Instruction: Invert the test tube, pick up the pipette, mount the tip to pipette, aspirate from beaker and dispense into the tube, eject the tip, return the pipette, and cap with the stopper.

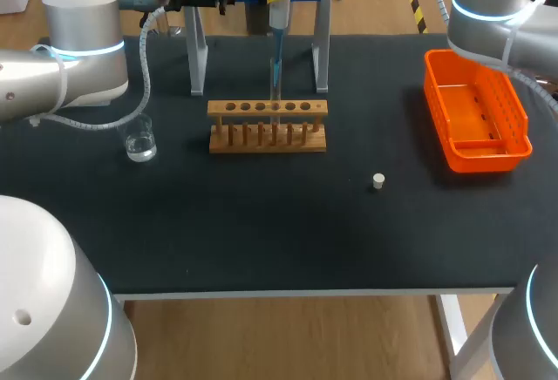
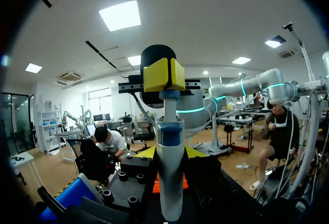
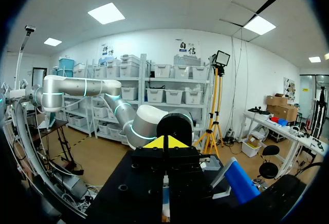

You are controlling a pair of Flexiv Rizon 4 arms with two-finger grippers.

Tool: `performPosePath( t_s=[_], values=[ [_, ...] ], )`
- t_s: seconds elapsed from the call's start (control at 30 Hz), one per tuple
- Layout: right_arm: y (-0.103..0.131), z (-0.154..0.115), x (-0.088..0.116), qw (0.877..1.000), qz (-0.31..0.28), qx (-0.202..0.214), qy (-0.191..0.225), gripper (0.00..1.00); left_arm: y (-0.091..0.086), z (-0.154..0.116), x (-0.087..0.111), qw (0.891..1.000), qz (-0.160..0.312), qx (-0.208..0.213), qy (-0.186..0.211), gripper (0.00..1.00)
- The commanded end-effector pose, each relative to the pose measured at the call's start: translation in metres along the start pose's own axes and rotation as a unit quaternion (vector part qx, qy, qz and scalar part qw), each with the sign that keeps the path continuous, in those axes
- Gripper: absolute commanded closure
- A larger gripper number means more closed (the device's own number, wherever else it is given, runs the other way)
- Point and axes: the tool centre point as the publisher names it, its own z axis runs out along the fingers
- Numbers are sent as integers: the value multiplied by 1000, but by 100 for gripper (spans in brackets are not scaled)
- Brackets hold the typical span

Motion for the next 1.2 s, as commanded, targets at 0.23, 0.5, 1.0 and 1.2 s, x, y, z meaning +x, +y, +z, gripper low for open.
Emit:
performPosePath(
  t_s=[0.23, 0.5, 1.0, 1.2],
  values=[
    [-1, 4, -4, 1000, -1, 3, 4, 100, 0, -1, -2, 1000, 0, 0, 3, 100],
    [-3, 4, -4, 1000, -1, 5, 2, 100, 0, -1, -2, 1000, 0, 0, 3, 100],
    [-11, 3, -1, 1000, 2, 9, 1, 100, 0, -1, -2, 1000, 0, 0, 3, 100],
    [-14, 4, 1, 1000, 5, 12, 5, 100, 0, -1, -2, 1000, 0, 0, 3, 100]
  ],
)
